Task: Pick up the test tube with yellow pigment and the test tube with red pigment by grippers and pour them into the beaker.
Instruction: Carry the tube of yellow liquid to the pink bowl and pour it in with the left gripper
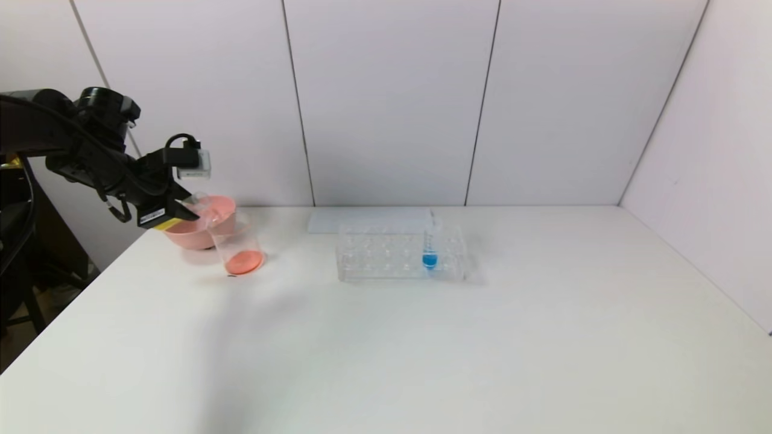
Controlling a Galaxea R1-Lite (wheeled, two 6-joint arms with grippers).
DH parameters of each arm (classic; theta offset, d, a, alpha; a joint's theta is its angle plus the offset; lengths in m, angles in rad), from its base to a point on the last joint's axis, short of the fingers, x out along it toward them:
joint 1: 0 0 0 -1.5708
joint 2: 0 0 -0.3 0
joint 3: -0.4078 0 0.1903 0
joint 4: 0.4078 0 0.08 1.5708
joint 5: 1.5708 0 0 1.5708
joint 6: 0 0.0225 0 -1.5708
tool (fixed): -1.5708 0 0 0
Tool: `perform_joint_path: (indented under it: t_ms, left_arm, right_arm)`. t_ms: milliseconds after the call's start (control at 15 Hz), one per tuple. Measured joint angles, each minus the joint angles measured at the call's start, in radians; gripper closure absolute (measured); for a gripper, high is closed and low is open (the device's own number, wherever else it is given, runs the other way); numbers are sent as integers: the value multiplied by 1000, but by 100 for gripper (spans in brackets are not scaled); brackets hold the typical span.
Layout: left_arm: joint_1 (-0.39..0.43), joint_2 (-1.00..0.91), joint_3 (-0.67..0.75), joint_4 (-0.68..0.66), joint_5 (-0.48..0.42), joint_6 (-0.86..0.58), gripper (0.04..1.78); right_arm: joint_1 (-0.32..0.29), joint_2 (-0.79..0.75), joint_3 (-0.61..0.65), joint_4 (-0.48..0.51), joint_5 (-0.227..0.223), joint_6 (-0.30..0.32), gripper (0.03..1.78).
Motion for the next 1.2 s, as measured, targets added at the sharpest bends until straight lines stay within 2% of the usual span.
perform_joint_path:
  t_ms: [733, 1200]
  left_arm:
    - [-49, 2, -6, 1, 170, 50, 137]
    - [-60, -10, -6, -1, 226, 113, 137]
  right_arm:
    - [0, 0, 0, 0, 0, 0, 11]
    - [0, 0, 0, 0, 0, 0, 11]
